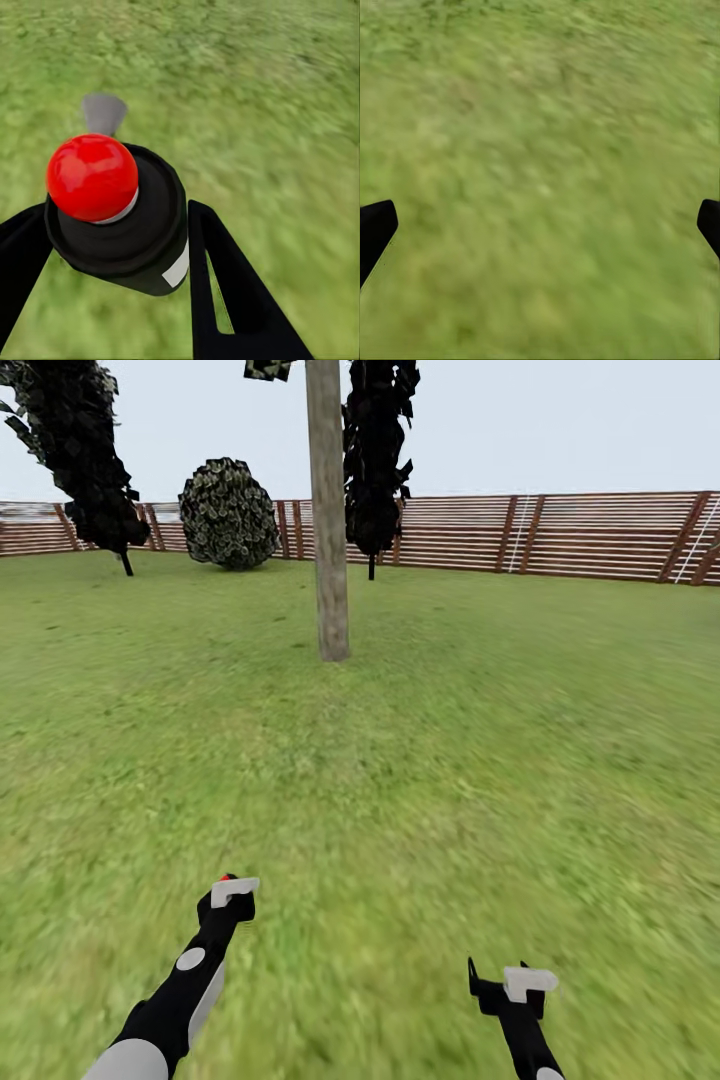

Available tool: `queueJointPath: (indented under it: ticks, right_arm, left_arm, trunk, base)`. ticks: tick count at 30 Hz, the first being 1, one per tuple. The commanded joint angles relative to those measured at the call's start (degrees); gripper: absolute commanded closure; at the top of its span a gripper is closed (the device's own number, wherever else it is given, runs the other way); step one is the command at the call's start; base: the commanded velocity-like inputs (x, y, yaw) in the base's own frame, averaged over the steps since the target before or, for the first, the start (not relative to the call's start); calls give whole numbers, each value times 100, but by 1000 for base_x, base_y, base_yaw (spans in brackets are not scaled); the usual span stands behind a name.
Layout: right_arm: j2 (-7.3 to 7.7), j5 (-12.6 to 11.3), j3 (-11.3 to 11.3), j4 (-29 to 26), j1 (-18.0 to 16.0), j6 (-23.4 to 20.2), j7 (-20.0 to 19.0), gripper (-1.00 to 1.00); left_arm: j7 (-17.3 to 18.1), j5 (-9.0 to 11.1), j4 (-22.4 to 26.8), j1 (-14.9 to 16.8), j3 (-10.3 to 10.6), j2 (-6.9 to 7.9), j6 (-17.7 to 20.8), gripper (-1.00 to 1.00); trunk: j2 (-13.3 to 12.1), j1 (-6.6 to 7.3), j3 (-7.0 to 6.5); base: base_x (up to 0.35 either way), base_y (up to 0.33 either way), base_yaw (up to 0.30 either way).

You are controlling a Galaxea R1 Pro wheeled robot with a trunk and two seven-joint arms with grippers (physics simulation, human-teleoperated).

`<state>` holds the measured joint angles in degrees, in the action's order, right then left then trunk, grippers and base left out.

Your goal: In the garden, pick up the pesticide atomizer on the floor and spray pesticide onto both trees until each tree trunk is fully covered.

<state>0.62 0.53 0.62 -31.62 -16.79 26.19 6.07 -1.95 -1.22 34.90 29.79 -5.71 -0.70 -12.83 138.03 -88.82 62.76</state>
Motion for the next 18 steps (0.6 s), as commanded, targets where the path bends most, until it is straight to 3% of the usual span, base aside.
queueJointPath:
  ticks: [1, 18]
  right_arm:
    - [0, 0, 0, 6, 0, 0, 0, -100]
    - [0, 2, -5, 14, 0, 0, -4, -100]
  left_arm:
    - [2, -1, 0, 0, 0, 0, 0, 100]
    - [2, -1, 4, 0, 0, 0, 0, 100]
  trunk:
    - [0, 0, -9]
    - [0, 0, -108]
  base:
    - [339, 0, 0]
    - [339, 0, 53]
